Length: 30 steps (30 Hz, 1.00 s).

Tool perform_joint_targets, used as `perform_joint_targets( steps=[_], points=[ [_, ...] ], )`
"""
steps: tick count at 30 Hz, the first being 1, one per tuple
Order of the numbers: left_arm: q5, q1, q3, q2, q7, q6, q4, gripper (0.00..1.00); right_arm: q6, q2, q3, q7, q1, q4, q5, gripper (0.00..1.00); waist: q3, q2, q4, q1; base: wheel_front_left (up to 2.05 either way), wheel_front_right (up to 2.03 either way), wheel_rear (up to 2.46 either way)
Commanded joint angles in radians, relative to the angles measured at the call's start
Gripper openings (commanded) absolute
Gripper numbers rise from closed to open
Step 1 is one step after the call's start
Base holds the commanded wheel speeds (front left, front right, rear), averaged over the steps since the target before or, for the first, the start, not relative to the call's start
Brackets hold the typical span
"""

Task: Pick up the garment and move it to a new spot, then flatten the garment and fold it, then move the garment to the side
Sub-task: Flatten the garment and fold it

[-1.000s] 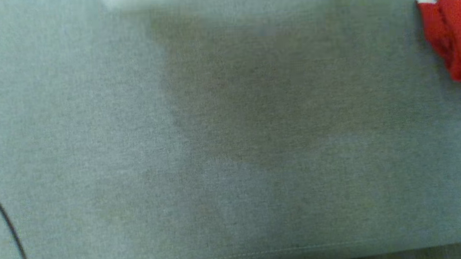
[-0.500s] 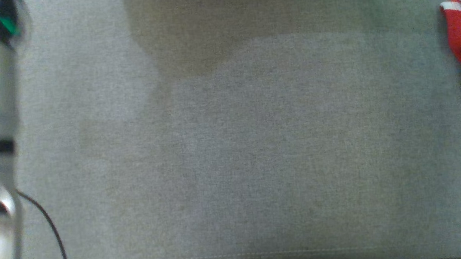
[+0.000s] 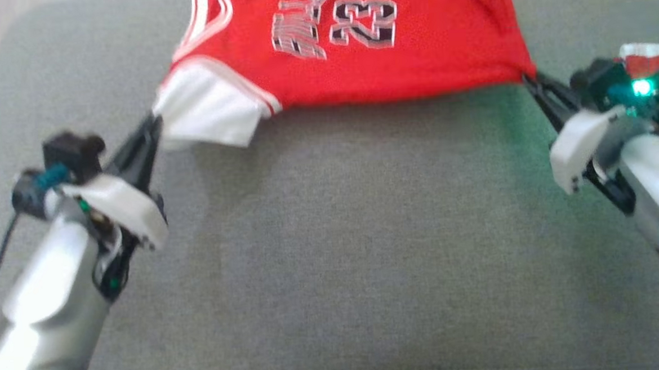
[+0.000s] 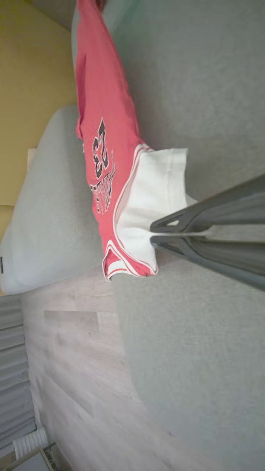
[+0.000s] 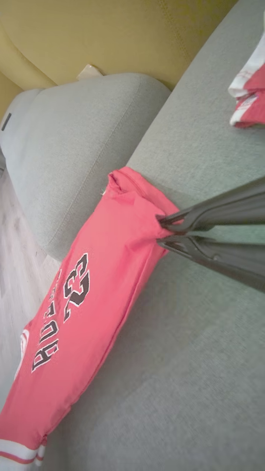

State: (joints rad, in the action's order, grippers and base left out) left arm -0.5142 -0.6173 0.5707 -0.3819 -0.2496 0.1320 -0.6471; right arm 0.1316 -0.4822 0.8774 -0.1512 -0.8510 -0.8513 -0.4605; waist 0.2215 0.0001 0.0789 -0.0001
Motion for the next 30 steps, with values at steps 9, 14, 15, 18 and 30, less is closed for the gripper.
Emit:
perform_joint_targets(
  steps=[9, 14, 15, 18, 30],
  points=[
    [-0.035, 0.112, 0.086, -0.145, -0.012, -0.001, 0.123, 0.0, -0.001, -0.219, 0.219, 0.077, 0.104, 0.225, -0.233, 0.0, -0.112, -0.0001, 0.004, 0.0001, 0.0, 0.0, 0.0],
    [-0.057, 0.18, 0.098, -0.182, -0.003, -0.001, 0.172, 0.0, -0.001, -0.271, 0.281, 0.11, 0.137, 0.293, -0.3, 0.0, -0.152, -0.0001, -0.001, 0.0001, 0.0, 0.0, 0.0],
    [-0.063, 0.196, 0.1, -0.19, 0.003, -0.001, 0.186, 0.0, -0.001, -0.281, 0.291, 0.117, 0.145, 0.308, -0.313, 0.0, -0.161, -0.0001, -0.002, 0.0001, 0.0, 0.0, 0.0],
    [-0.08, 0.245, 0.1, -0.22, 0.021, -0.006, 0.236, 0.0, -0.001, -0.317, 0.323, 0.143, 0.167, 0.354, -0.342, 0.0, -0.182, -0.0001, -0.006, 0.0001, 0.0, 0.0, 0.0],
    [-0.12, 0.334, 0.077, -0.331, 0.098, -0.049, 0.457, 0.0, -0.001, -0.423, 0.347, 0.284, 0.165, 0.528, -0.39, 0.0, -0.168, -0.0001, -0.034, 0.0001, 0.0, 0.0, 0.0]
  ],
)
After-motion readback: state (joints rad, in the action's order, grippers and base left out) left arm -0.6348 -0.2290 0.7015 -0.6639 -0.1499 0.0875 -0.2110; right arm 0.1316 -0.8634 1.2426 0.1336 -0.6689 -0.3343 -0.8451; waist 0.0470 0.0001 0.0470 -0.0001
